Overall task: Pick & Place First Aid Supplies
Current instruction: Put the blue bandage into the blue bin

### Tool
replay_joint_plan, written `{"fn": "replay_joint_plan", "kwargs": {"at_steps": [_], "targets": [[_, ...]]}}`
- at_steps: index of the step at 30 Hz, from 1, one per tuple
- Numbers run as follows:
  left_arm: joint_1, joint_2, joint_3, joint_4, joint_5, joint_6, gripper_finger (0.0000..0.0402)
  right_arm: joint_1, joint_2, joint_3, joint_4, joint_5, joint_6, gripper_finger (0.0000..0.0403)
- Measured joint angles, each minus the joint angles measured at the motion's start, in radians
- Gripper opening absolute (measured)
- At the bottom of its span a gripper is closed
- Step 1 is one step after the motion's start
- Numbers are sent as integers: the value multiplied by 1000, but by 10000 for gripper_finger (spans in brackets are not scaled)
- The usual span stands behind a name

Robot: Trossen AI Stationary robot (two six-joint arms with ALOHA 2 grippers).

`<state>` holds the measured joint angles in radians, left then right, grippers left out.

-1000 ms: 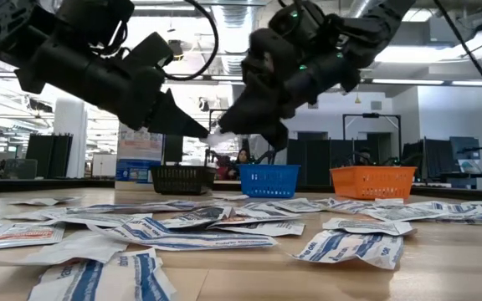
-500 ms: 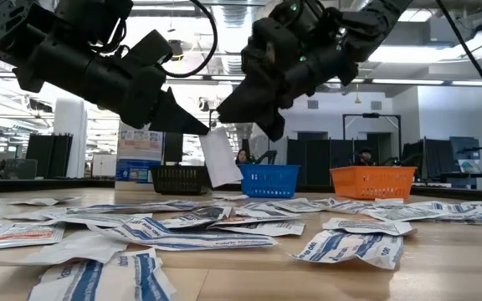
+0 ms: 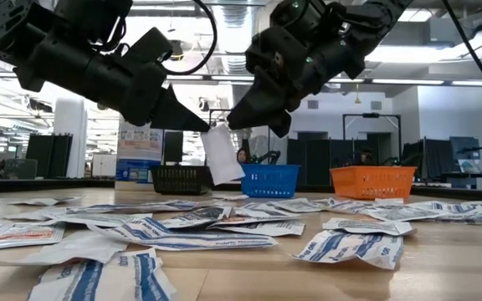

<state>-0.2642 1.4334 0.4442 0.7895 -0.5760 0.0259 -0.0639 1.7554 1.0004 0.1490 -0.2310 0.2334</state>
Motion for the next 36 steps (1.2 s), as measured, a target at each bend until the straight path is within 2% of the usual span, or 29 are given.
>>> {"fn": "replay_joint_plan", "kwargs": {"at_steps": [14,18,23,24,28,32,36], "targets": [[0,-1,0,77,31,26,5,0,-2,0,2,-4,3,69],[0,-1,0,74,30,26,5,8,-56,-1,-48,-2,-27,69],[0,-1,0,76,31,26,5,19,-94,-1,-115,147,-58,69],[0,-1,0,83,31,26,5,20,-91,-1,-114,152,-58,69],[0,-1,0,129,35,46,5,23,-32,-1,-41,97,-60,69],[0,-1,0,146,54,49,5,16,1,0,27,-29,-49,69],[0,-1,0,145,53,49,5,5,-22,5,1,-25,-26,69]]}}
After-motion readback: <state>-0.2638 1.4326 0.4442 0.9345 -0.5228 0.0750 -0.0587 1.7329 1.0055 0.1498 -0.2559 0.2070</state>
